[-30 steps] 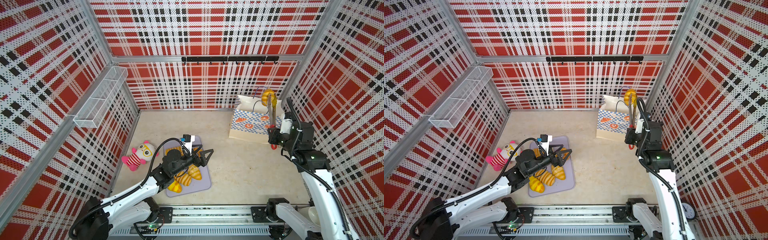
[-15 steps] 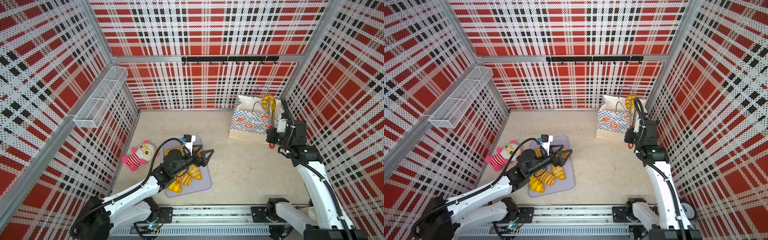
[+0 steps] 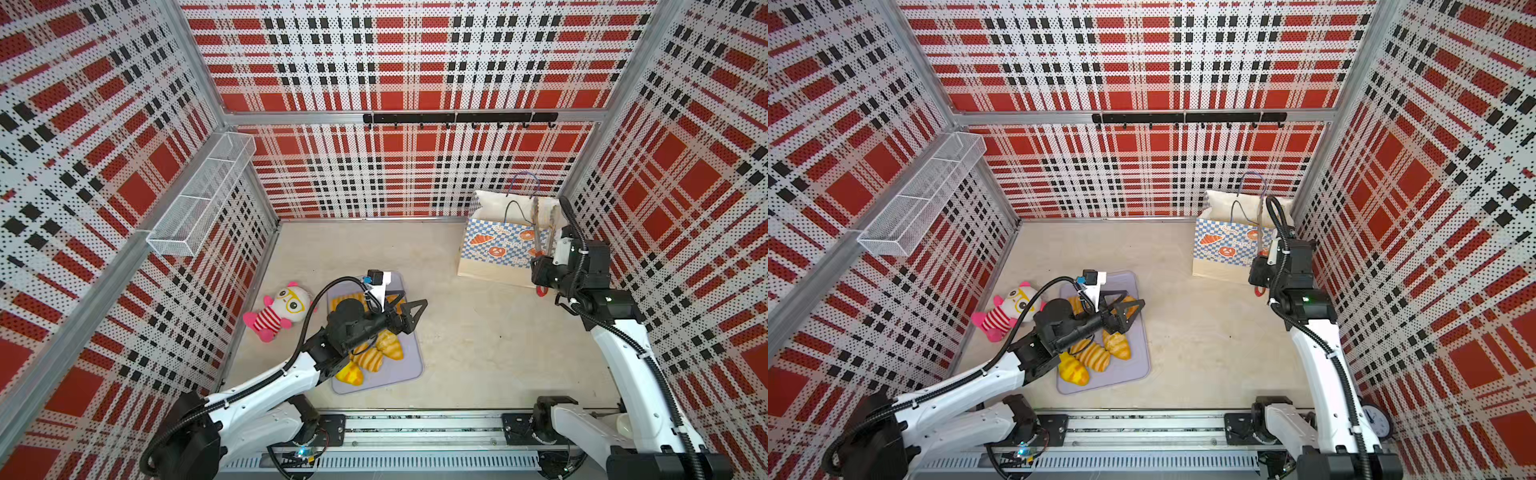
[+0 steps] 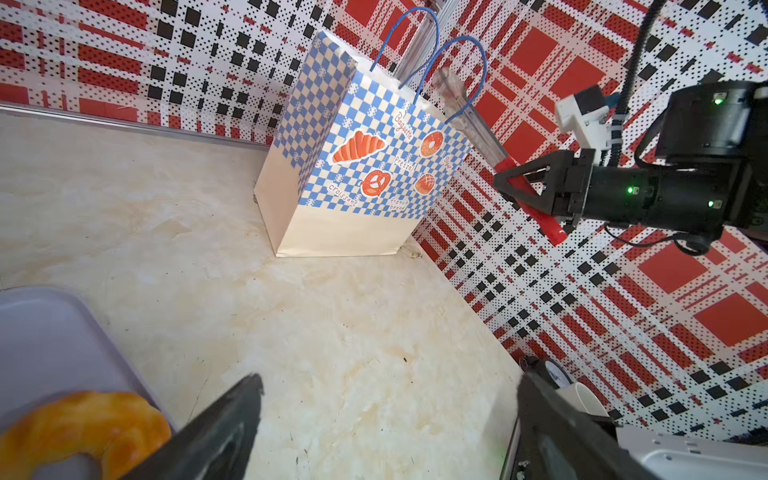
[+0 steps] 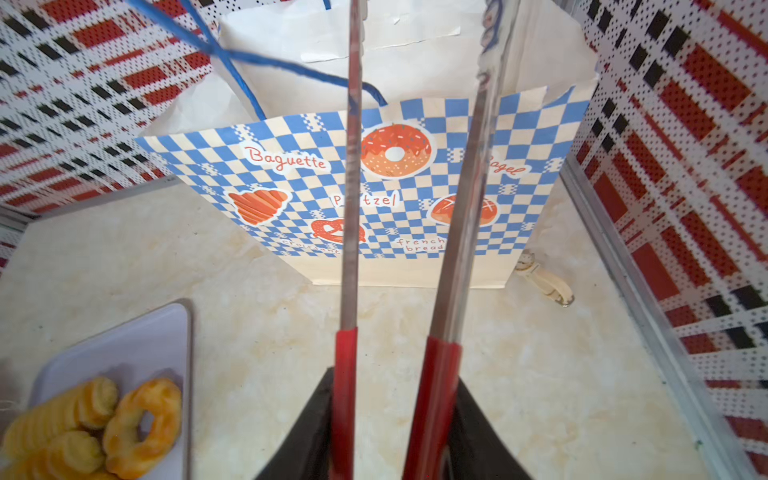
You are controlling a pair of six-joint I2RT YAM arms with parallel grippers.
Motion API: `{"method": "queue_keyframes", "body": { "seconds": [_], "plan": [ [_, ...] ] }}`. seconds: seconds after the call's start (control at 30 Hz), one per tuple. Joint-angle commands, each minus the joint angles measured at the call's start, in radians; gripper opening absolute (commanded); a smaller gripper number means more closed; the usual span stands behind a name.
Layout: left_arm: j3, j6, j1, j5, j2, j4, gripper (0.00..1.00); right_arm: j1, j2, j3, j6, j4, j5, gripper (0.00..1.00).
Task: Place the fake bread into the paper bag
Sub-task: 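Lower the tongs into the bag and open them to release the yellow bun, then bring the empty tongs with the right gripper back toward the tray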
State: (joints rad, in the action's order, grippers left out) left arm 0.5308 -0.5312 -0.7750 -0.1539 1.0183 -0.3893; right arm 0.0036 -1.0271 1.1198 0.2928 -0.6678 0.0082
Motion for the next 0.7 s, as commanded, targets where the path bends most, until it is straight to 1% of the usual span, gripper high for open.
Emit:
{"method": "queue_keyframes", "body": {
  "seconds": [0.0, 0.33, 0.47, 0.53, 0.67],
  "plan": [
    [-0.009, 0.01, -0.004, -0.012, -0.009, -0.02, 0.98, -0.005, 0.031, 0.027, -0.006, 0.019, 0.002, 0.4],
    [-0.009, 0.011, -0.005, -0.011, -0.006, -0.02, 0.98, -0.004, 0.101, 0.09, 0.0, -0.012, 0.004, 0.36],
    [-0.011, 0.011, -0.006, -0.007, -0.009, -0.02, 0.98, -0.004, 0.148, 0.115, 0.01, -0.017, -0.03, 0.35],
    [-0.011, 0.011, -0.006, -0.005, -0.014, -0.019, 0.98, -0.004, 0.175, 0.12, 0.01, -0.008, -0.083, 0.34],
    [-0.01, 0.004, -0.006, 0.008, -0.036, -0.005, 0.98, -0.005, 0.226, 0.113, 0.013, 0.025, -0.233, 0.34]
  ]
}}
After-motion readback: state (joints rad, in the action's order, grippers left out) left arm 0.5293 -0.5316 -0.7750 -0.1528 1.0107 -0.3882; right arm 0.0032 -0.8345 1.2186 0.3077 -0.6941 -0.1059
